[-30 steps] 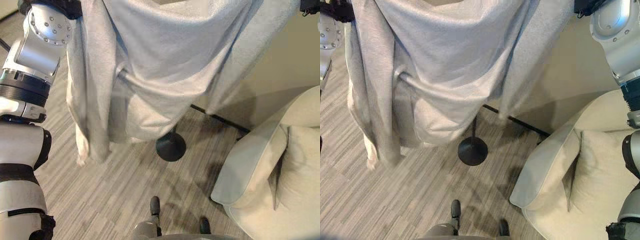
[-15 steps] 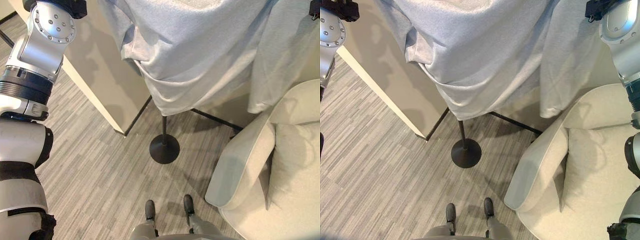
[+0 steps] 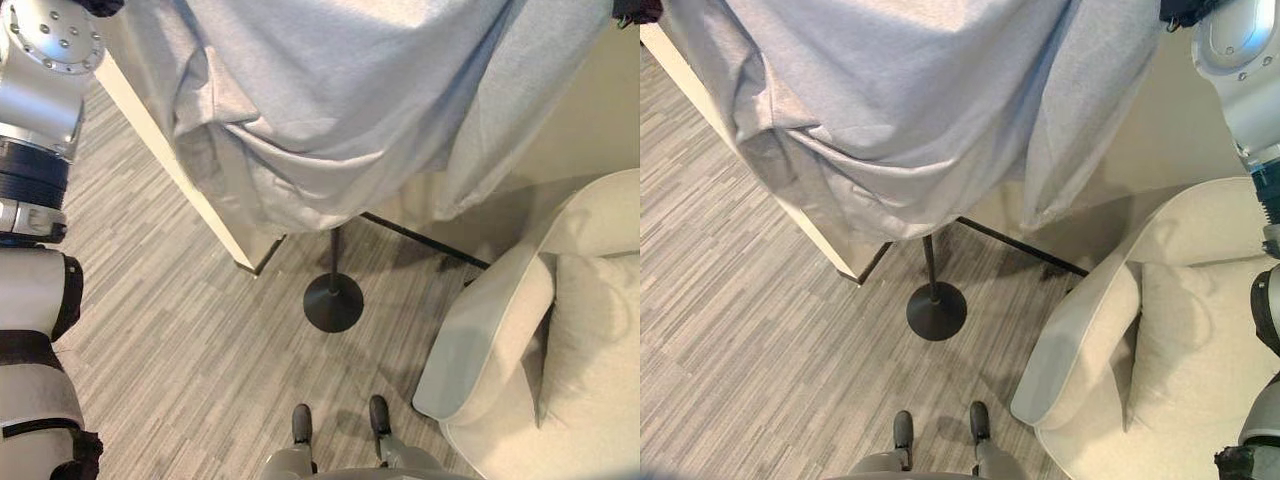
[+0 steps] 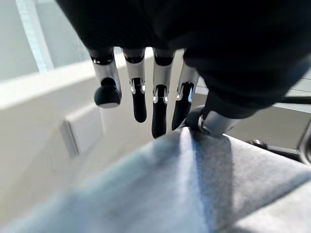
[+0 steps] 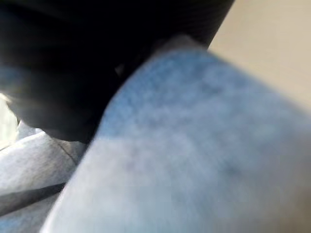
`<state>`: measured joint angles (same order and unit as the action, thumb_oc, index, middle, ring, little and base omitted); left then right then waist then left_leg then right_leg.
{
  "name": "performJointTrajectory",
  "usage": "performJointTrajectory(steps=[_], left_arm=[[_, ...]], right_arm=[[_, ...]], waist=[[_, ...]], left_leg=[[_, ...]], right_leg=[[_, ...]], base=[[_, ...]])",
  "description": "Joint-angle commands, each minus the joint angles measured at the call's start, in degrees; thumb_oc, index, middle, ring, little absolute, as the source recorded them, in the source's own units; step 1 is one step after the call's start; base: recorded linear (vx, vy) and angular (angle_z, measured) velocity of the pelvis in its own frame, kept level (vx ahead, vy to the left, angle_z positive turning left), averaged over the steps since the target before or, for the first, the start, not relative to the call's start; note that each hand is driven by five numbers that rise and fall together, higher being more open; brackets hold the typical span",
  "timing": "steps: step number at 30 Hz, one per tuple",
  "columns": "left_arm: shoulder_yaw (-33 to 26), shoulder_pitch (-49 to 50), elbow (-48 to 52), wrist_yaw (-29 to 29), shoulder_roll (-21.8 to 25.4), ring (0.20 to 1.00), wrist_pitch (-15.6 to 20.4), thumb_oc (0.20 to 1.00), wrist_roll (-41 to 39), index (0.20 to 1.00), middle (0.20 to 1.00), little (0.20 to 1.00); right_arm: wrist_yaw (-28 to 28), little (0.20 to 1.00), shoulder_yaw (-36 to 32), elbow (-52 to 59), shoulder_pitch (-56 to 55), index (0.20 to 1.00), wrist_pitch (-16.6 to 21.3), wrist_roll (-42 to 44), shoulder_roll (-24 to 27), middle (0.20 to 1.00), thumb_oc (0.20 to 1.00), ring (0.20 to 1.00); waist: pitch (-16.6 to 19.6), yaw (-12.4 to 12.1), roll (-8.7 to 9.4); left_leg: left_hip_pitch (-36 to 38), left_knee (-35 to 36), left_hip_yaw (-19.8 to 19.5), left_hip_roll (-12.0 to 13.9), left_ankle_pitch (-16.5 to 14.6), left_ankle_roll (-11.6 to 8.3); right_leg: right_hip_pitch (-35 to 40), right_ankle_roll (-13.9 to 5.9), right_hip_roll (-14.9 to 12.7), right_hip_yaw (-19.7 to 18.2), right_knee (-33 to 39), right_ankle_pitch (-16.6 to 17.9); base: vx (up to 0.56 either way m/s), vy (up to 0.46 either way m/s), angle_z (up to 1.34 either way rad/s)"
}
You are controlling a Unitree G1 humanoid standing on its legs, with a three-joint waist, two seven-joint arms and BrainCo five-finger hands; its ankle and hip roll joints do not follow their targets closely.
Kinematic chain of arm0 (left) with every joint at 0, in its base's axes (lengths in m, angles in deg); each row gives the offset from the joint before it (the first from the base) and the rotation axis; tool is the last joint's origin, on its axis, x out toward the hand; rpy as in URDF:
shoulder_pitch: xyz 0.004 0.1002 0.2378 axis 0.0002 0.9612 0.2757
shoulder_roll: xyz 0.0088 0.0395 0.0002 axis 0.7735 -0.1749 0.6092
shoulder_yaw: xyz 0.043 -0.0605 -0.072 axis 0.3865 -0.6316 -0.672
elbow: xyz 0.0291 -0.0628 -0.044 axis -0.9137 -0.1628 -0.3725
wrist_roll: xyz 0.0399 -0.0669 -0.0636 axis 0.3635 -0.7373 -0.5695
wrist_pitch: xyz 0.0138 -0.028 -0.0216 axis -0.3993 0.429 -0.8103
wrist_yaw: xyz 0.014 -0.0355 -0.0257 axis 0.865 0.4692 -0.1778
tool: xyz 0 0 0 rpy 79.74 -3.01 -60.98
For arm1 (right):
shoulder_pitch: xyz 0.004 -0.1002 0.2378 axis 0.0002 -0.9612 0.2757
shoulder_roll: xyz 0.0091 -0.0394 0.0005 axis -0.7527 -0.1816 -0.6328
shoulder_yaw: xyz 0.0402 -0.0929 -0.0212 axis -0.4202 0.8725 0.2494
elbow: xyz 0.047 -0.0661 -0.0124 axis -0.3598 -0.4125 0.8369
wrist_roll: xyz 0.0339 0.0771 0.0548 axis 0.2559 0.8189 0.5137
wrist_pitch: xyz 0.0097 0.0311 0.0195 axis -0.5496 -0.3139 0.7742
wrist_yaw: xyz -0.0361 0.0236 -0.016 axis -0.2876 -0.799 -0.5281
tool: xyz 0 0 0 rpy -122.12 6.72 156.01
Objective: Hang the clothes on the sofa on the clothes rack.
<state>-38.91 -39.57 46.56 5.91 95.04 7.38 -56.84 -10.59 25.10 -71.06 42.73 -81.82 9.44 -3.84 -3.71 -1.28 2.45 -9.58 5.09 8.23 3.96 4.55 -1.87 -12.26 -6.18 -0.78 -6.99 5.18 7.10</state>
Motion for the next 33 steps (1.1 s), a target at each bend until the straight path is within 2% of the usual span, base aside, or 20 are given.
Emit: performJointTrajectory(steps=[1,2,3,5,9,13,17,23,29,31,33], left_arm=[[4.28,-7.21,-5.30,-1.21,1.04,0.200,1.51,0.200,-2.26,0.200,0.200,0.200],[4.30,-7.39,-5.45,-1.20,1.05,0.200,1.56,0.200,-2.32,0.200,0.200,0.200],[7.97,-10.62,-9.12,-0.46,0.90,0.200,1.40,0.200,-3.14,0.200,0.200,0.200],[11.87,-14.24,-14.46,1.04,-0.27,0.200,1.40,0.200,-4.94,0.200,0.200,0.200],[15.13,-17.23,-20.10,2.84,-2.12,0.200,1.31,0.200,-6.41,0.200,0.200,0.200],[16.72,-18.18,-23.12,4.04,-3.77,0.200,1.14,0.200,-6.70,0.200,0.200,0.200],[16.49,-16.22,-24.30,4.53,-5.63,0.200,0.42,0.200,-5.23,0.200,0.200,0.200],[13.18,-9.40,-23.47,5.18,-8.15,0.200,-0.23,0.200,-2.66,0.200,0.200,0.200],[7.64,-0.34,-19.48,5.07,-11.07,0.200,-0.22,0.200,-1.33,0.200,0.200,0.200],[3.54,5.90,-15.38,4.97,-12.28,0.200,-0.12,0.200,-0.64,0.200,0.200,0.200],[2.11,8.32,-13.54,4.82,-13.05,0.200,-0.20,0.200,-0.56,0.200,0.200,0.200]], right_arm=[[-3.32,0.200,1.66,-6.08,7.86,0.200,-0.38,0.46,4.14,0.200,0.200,0.200],[-3.33,0.200,2.06,-6.33,8.36,0.200,-0.30,0.55,4.10,0.200,0.200,0.200],[-3.10,0.200,7.71,-13.71,13.72,0.200,-0.73,2.06,3.35,0.200,0.200,0.200],[-1.88,0.200,13.20,-23.80,19.08,0.200,-1.02,5.65,0.76,0.200,0.200,0.200],[0.75,0.200,17.49,-34.15,22.31,0.200,-1.63,8.46,-2.91,0.200,0.200,0.200],[2.15,0.200,17.87,-38.71,21.54,0.200,-1.85,9.39,-5.25,0.200,0.200,0.200],[3.08,0.200,15.16,-39.49,16.65,0.200,-2.54,9.23,-7.29,0.200,0.200,0.200],[3.47,0.200,7.26,-36.89,4.93,0.200,-2.05,9.99,-10.36,0.200,0.200,0.200],[3.23,0.200,-2.07,-32.75,-8.88,0.200,-0.44,10.54,-13.36,0.200,0.200,0.200],[3.13,0.200,-6.88,-28.44,-16.24,0.200,0.20,10.08,-14.84,0.200,0.200,0.200],[2.86,0.200,-8.83,-25.82,-19.26,0.200,0.53,9.79,-15.78,0.200,0.200,0.200]], waist=[[3.54,-2.69,0.98],[3.45,-2.68,0.91],[3.55,-2.94,1.27],[3.12,-3.36,1.25],[1.93,-4.02,1.45],[0.90,-4.31,1.60],[-0.49,-4.27,1.84],[-2.54,-3.70,1.91],[-4.14,-3.31,1.81],[-4.69,-3.18,1.55],[-4.91,-3.11,1.46]], left_leg=[[4.43,-0.09,4.77,1.41,-3.83,-6.12],[4.41,-0.09,4.77,1.40,-3.82,-6.12],[4.19,-0.09,4.83,1.45,-3.62,-6.24],[3.64,-0.09,4.86,1.57,-3.28,-6.41],[2.15,-0.09,4.35,1.69,-2.62,-6.56],[0.93,-0.09,4.05,1.85,-2.16,-6.65],[-0.90,-0.09,3.41,1.98,-1.48,-6.74],[-2.55,-0.09,3.06,2.16,-1.11,-6.46],[-3.23,-0.09,2.80,2.18,-0.94,-6.18],[-3.13,-0.09,2.89,2.04,-1.13,-6.00],[-3.03,-0.09,2.93,2.02,-1.22,-5.94]], right_leg=[[7.26,-8.24,-4.71,3.72,-0.18,-7.04],[7.24,-8.24,-4.72,3.72,-0.18,-7.03],[7.17,-8.45,-4.81,3.89,-0.18,-6.92],[6.75,-8.62,-4.87,4.08,-0.18,-6.60],[5.45,-8.66,-4.79,4.15,-0.18,-6.20],[4.18,-8.55,-4.66,3.99,-0.18,-5.81],[2.32,-8.43,-4.42,3.71,-0.18,-5.00],[0.46,-8.38,-4.08,3.38,-0.18,-4.24],[-0.47,-8.20,-3.97,3.03,-0.18,-3.94],[-0.59,-8.10,-3.97,2.68,-0.18,-4.06],[-0.62,-8.07,-4.02,2.62,-0.26,-4.04]], base=[[0.00,0.000,0.00],[0.00,0.000,0.00],[0.01,-0.019,0.04],[0.00,-0.033,0.07],[-0.02,-0.039,0.09],[-0.02,-0.018,0.02],[-0.03,-0.032,0.02],[-0.01,-0.006,-0.01],[0.00,0.000,0.00],[0.01,0.000,-0.05],[0.01,-0.001,-0.08]])
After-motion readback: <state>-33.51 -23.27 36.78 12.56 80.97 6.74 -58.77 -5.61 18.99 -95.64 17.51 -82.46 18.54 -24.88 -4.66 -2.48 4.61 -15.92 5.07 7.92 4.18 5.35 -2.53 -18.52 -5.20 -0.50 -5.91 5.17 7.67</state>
